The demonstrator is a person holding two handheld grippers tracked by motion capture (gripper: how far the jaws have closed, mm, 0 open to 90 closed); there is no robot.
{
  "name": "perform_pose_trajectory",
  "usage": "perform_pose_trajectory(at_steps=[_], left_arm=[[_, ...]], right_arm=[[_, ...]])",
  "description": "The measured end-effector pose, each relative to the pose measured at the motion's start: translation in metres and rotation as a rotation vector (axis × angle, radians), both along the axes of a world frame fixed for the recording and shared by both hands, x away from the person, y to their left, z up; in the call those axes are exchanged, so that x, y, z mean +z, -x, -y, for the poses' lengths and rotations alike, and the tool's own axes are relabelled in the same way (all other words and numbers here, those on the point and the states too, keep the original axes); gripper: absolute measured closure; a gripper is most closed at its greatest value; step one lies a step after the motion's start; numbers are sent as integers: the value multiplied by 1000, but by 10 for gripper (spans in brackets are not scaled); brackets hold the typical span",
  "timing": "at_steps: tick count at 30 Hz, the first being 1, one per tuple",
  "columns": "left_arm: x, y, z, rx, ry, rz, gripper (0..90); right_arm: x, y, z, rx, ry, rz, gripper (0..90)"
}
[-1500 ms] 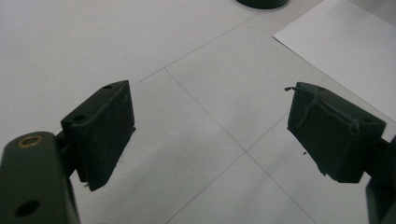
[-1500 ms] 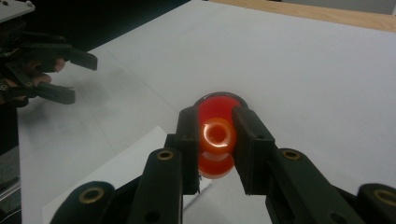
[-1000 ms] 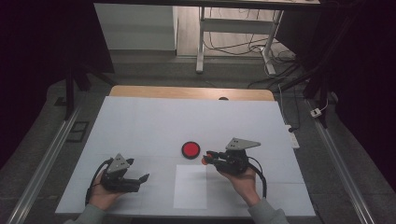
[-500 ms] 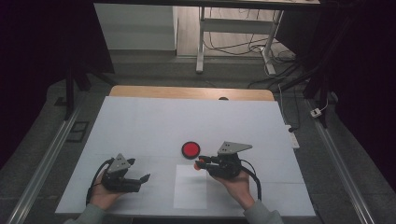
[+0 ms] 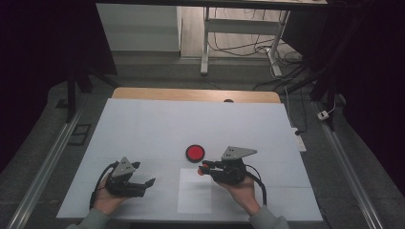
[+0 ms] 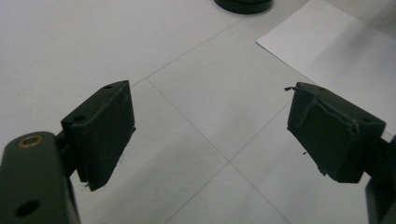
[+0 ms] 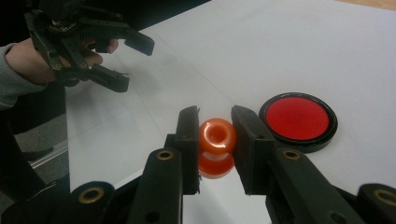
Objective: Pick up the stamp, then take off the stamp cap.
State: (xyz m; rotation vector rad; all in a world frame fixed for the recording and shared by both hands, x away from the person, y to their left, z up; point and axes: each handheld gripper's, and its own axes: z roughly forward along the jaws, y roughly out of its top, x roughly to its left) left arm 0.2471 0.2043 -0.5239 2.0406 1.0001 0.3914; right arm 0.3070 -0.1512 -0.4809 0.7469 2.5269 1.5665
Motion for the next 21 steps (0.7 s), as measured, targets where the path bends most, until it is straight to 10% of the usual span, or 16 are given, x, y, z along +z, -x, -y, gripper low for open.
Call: perform_pose_trajectory(at_steps=[21], left_arm=[[11, 5, 8, -34, 20, 35, 164]], right_arm=[[-4, 5, -6, 18, 22, 5, 722]])
